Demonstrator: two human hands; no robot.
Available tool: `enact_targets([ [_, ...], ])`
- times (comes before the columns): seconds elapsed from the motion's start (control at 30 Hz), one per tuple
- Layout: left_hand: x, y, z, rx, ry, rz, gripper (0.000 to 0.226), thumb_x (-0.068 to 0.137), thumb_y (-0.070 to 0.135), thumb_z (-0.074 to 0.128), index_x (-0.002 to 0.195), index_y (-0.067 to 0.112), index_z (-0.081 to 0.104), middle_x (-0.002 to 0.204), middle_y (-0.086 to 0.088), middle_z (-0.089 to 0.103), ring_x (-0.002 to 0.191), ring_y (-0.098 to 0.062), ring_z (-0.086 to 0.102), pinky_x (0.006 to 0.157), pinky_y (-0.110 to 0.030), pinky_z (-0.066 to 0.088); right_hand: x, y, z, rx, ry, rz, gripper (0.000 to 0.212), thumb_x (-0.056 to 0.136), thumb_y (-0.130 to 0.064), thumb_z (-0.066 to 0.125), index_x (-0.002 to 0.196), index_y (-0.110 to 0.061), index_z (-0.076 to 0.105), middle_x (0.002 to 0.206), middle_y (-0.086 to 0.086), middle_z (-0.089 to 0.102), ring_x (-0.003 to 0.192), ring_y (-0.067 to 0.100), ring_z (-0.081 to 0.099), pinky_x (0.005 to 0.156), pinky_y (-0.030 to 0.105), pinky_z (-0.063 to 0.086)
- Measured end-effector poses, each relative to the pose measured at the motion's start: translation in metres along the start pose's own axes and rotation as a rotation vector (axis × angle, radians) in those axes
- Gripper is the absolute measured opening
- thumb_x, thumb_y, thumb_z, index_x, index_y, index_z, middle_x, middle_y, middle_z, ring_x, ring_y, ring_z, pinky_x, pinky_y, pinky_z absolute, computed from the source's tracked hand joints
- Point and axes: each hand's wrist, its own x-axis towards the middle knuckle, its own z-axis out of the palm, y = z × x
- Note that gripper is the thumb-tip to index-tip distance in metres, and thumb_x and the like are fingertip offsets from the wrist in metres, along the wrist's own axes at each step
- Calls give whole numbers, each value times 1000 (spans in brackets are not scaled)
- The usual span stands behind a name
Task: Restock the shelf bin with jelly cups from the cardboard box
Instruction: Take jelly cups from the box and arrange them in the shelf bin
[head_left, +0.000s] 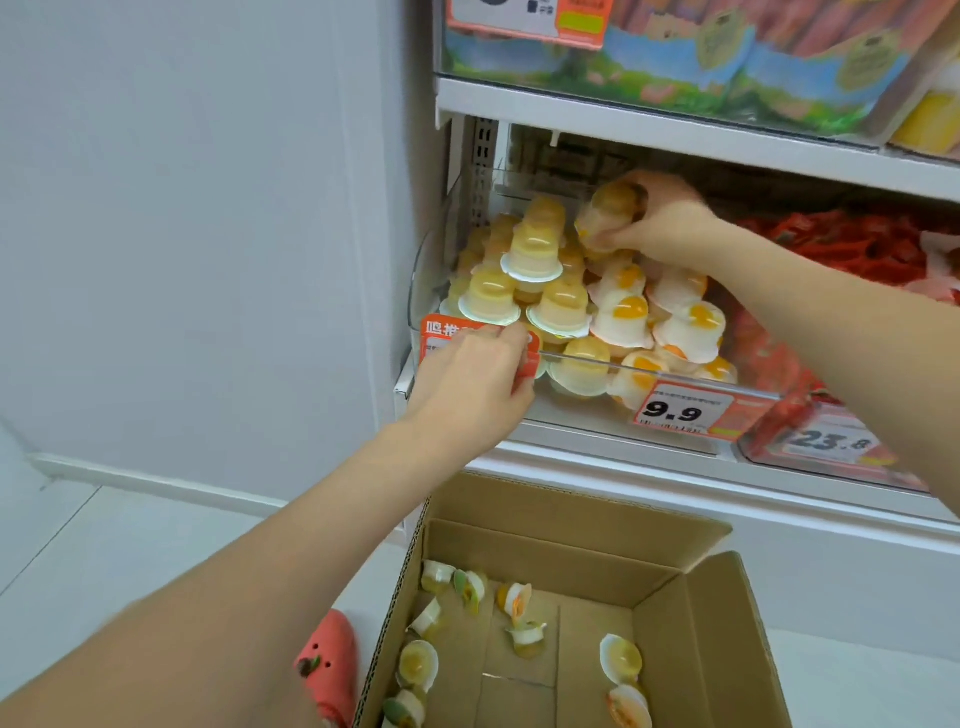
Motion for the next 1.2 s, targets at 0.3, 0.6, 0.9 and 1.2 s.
enact_targets([
  [0.3, -5, -2, 1, 19, -2, 33, 21, 90, 28, 52, 107, 17, 46, 112, 0, 56, 104, -23, 49, 65, -31, 34, 7, 9, 10, -91, -146, 40, 83, 70, -29, 83, 140, -14, 40, 137, 10, 49, 122, 28, 49, 90, 29, 42],
  [0.6, -9, -5, -1, -53, -24, 47, 16, 89, 22, 55, 103, 16, 51, 109, 1, 58, 103, -21, 50, 67, -32, 42, -27, 8, 0, 146, 90, 7, 64, 75, -25, 79, 131, -14, 50, 124, 2, 59, 113, 17, 57, 90, 24, 47],
  [0.9, -52, -15, 38, 19, -487, 201, 18, 87, 15, 53, 105, 16, 54, 105, 1, 59, 99, -19, 55, 74, -33, 47, -225, 19, 32, 94, 80, -328, 16, 84, -13, 69, 99, -10, 63, 95, -11, 57, 95, 4, 47, 86, 5, 31],
  [1.2, -129, -25, 182, 295, -989, 184, 43, 85, -7, 48, 123, 15, 49, 121, -6, 55, 109, -26, 54, 79, -33, 45, -307, 123, 175, -425, -899, -162, 35, 89, -1, 49, 120, -16, 50, 114, 3, 58, 114, 19, 45, 84, 30, 43],
])
